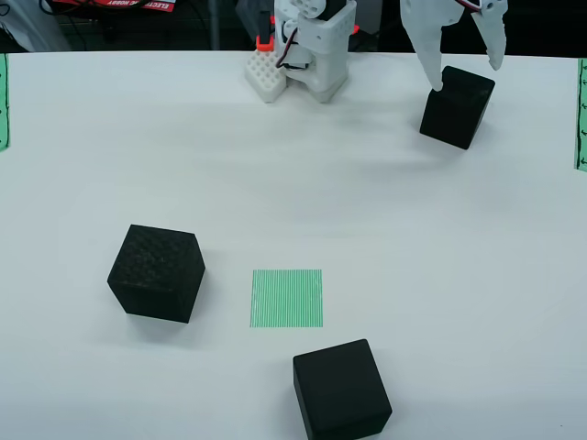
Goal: Stack 3 Blocks on the chosen place.
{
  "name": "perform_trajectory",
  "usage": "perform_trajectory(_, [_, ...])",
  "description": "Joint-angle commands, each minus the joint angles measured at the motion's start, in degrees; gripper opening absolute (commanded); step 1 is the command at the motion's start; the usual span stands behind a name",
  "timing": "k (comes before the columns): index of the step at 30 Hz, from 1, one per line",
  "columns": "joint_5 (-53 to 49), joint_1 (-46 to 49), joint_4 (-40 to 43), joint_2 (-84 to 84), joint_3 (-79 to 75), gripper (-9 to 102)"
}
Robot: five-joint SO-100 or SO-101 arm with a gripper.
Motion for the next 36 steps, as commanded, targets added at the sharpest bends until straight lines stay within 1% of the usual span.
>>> perform_trajectory(1, [-6.8,1.8,0.8,-0.2,-3.0,28])
perform_trajectory(4, [-10.5,1.6,0.8,-0.8,-3.3,34])
perform_trajectory(6, [-12.5,0.8,0.7,-1.5,-3.2,36])
perform_trajectory(13, [-15.8,-4.8,0.4,-8.4,-3.9,36])
perform_trajectory(17, [-17.1,-5.4,0.6,-13.5,-5.7,36])
perform_trajectory(27, [-19.9,-5.2,0.4,-18.2,-5.3,36])
perform_trajectory(36, [-19.9,-5.4,-4.7,-25.7,-4.3,35])
